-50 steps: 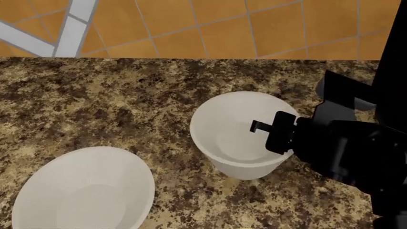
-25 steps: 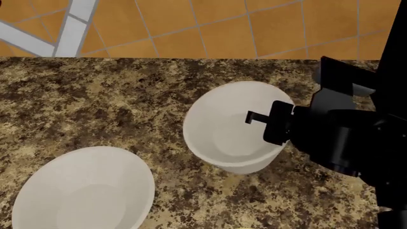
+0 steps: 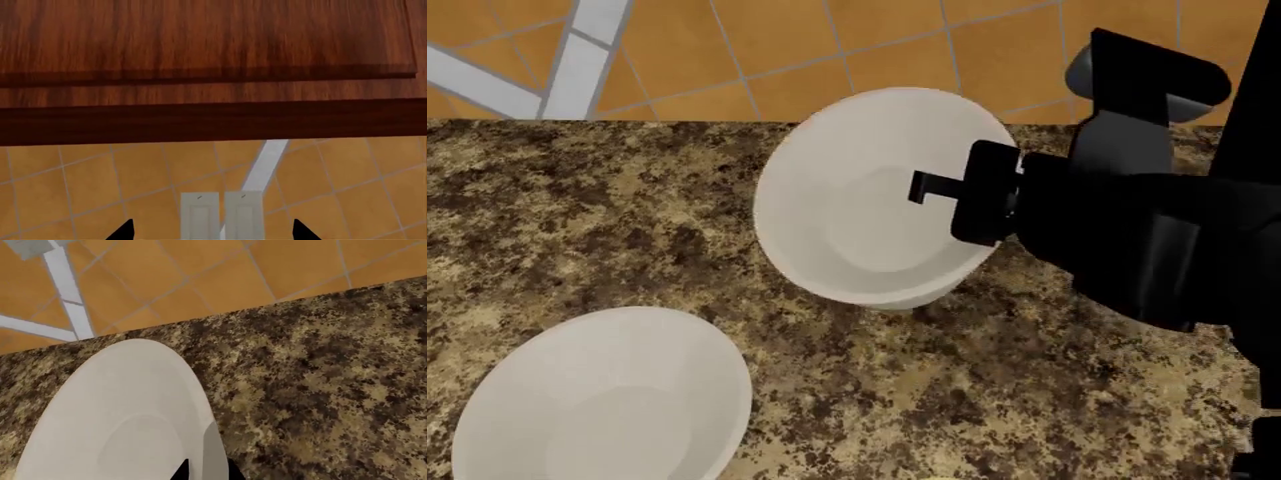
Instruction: Stack the bowls from largest to smallest.
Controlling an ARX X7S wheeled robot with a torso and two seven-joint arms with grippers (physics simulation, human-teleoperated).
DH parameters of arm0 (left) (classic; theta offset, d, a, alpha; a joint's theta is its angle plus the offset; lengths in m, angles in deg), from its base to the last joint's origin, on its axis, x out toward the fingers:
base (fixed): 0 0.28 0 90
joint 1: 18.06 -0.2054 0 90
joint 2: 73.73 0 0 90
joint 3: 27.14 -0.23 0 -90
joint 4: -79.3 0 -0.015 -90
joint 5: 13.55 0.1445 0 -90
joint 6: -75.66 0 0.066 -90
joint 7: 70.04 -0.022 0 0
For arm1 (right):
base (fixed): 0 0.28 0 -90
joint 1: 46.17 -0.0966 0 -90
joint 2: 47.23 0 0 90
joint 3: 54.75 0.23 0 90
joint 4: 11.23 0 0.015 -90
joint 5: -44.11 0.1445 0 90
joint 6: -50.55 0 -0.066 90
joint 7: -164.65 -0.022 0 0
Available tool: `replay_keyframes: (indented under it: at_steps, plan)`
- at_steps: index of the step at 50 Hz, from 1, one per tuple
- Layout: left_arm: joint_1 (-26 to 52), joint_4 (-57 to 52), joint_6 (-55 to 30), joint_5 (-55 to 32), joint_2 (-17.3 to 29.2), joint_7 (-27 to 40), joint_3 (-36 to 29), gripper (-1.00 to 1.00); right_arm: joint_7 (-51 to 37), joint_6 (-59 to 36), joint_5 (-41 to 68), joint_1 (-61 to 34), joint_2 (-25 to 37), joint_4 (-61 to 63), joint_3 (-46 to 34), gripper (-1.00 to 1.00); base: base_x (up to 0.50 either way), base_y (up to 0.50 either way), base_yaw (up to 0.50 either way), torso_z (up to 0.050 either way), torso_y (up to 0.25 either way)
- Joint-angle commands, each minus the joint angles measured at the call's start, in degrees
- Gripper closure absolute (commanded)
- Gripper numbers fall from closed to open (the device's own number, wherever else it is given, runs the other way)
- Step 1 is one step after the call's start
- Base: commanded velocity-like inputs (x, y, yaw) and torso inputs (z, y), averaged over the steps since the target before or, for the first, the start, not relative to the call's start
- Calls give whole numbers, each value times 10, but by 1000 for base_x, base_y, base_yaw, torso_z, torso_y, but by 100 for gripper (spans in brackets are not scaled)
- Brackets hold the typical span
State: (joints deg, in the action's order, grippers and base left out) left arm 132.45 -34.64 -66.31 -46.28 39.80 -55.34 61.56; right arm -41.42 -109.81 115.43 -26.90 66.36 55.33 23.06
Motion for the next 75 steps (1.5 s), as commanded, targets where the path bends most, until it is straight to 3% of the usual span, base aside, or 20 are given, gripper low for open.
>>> replay_keyframes:
  at_steps: [1,62,75]
  plan:
    - [10,13,-2,1,-11,-9,18,-100,-14,-39,49,-22,-25,59,44,100,0,0,0,0,0]
    - [7,9,5,-11,8,-5,31,-100,-67,-89,202,-27,-108,103,27,100,0,0,0,0,0]
    - [9,10,5,-12,11,-4,33,-100,-34,-79,187,-22,-122,99,-3,100,0,0,0,0,0]
